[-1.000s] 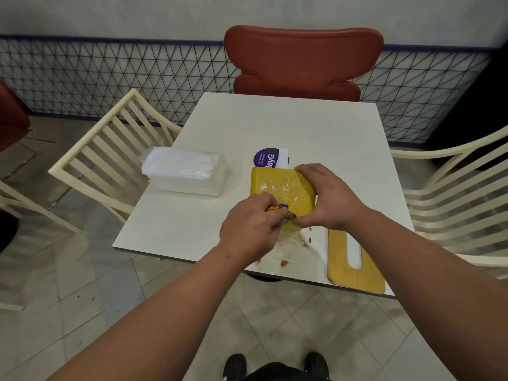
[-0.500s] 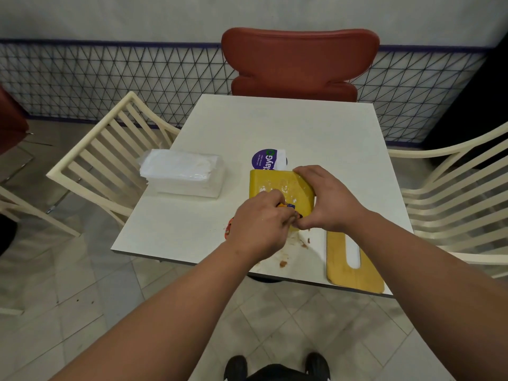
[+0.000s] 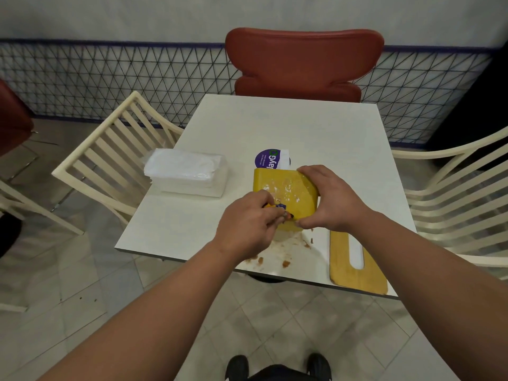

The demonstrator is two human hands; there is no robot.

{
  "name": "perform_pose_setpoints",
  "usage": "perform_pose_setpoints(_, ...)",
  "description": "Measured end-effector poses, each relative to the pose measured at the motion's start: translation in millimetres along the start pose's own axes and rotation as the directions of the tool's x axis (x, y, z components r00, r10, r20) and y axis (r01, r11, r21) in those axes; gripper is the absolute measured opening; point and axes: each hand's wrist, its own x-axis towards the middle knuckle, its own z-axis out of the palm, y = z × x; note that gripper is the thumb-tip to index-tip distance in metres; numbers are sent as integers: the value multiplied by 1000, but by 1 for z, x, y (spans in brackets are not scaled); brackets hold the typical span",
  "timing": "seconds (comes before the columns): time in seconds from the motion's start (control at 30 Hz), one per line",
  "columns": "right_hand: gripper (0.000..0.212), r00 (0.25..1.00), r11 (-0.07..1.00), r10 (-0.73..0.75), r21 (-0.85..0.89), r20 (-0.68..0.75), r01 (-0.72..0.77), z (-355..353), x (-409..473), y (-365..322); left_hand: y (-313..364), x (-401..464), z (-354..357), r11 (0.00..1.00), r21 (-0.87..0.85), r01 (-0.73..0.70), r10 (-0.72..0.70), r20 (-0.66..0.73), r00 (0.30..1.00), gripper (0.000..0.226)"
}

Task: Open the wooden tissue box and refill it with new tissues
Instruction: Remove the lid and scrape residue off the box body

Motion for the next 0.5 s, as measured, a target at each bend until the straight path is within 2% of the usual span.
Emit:
perform_pose_setpoints(0.1, 111, 1000, 1000, 8, 2, 4, -8, -1, 0, 0, -19, -8, -7, 998, -21, 51, -52, -19, 998, 28)
perform_pose_setpoints(0.2, 111, 1000, 1000, 12, 2, 4, -12, -1, 0, 0, -30, -6, -18, 955, -162, 248, -261, -60, 964, 23)
perform_pose_setpoints(0.27, 111, 1000, 1000, 9, -4, 6, -9, 0, 1, -1, -28, 10, -22, 918, -220, 329, -356, -96, 929, 26)
perform_pose_setpoints(0.5, 111, 1000, 1000, 17, 3, 2, -17, -1, 3, 1, -22, 42, -12, 920, -111, 375, -378, -7, 926, 22)
